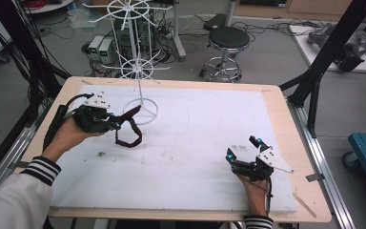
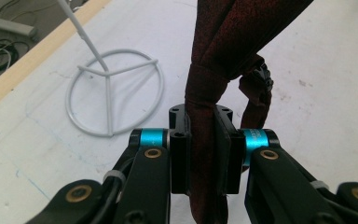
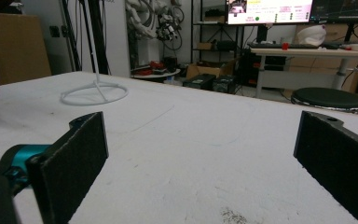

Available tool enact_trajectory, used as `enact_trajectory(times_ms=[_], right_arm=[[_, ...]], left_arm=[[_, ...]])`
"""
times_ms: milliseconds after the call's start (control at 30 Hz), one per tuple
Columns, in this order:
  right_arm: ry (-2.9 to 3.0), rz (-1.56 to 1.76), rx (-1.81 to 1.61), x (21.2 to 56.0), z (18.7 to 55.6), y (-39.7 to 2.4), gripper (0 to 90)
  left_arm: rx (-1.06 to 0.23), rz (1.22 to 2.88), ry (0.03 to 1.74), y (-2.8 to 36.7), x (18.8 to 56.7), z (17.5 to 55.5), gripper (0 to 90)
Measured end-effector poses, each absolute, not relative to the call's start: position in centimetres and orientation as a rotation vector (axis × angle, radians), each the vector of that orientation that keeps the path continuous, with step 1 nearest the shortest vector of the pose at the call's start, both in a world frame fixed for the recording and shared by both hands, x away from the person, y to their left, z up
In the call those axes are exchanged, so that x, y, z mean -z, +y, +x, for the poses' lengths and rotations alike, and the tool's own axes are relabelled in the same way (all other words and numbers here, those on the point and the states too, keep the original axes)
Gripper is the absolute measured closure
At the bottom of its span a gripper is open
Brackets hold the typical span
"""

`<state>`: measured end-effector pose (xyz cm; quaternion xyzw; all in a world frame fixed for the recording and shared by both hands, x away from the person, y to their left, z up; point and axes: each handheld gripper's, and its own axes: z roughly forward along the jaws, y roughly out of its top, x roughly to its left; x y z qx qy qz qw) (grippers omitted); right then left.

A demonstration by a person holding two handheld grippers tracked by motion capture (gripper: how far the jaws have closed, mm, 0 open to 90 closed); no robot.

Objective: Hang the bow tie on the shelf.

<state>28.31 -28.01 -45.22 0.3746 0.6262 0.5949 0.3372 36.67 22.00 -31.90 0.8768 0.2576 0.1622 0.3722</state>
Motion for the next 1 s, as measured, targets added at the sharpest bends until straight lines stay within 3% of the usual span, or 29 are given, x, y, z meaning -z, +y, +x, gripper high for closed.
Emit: enact_trajectory(times_ms=[1000], right_arm=[[1.631, 0.975, -1.548, 45.2, 28.3, -28.0, 2.1]], left_arm=[[-0.484, 1.979, 0.764, 21.7, 28.5, 36.2, 78.1]])
